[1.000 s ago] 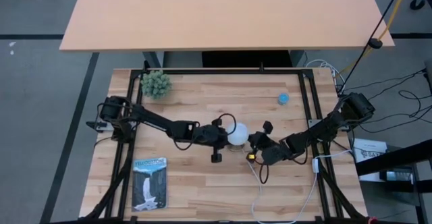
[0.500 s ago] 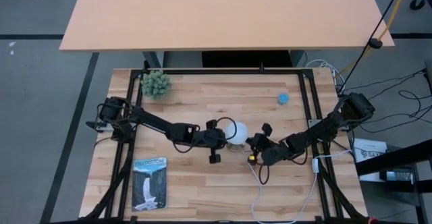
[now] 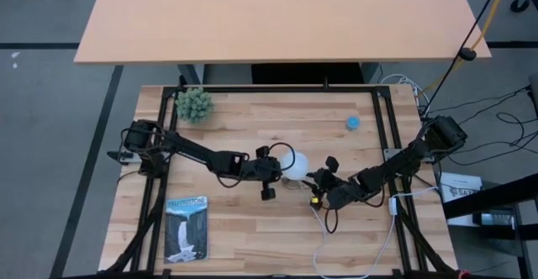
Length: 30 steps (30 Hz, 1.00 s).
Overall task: Screw lightbulb
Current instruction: Remove the lightbulb from the desk lamp
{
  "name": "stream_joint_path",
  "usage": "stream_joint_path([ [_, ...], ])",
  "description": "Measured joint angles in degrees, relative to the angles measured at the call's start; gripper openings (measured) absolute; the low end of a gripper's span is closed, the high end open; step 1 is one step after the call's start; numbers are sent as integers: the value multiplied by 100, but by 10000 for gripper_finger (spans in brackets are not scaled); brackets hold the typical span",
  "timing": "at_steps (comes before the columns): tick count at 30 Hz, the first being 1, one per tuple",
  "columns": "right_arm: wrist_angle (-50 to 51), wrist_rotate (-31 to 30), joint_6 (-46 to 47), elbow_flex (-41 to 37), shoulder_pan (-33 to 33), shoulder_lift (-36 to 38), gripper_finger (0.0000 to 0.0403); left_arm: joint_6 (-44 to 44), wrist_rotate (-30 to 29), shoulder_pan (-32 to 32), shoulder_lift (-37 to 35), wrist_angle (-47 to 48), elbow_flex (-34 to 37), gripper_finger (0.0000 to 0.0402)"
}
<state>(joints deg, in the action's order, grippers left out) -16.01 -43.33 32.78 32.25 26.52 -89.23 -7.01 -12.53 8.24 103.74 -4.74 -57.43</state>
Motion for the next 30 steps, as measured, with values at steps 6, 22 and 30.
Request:
stream_joint_path([
  [6, 0, -13, -64, 0, 0, 0, 191, 3, 0, -173, 0, -2, 0, 0],
  [22, -1122, 67, -1260, 0, -672, 0, 266, 138, 186, -441, 0, -572, -2, 0],
  [30, -2011, 728, -2140, 0, -997, 0, 240, 175, 261, -393, 0, -927, -11, 0],
])
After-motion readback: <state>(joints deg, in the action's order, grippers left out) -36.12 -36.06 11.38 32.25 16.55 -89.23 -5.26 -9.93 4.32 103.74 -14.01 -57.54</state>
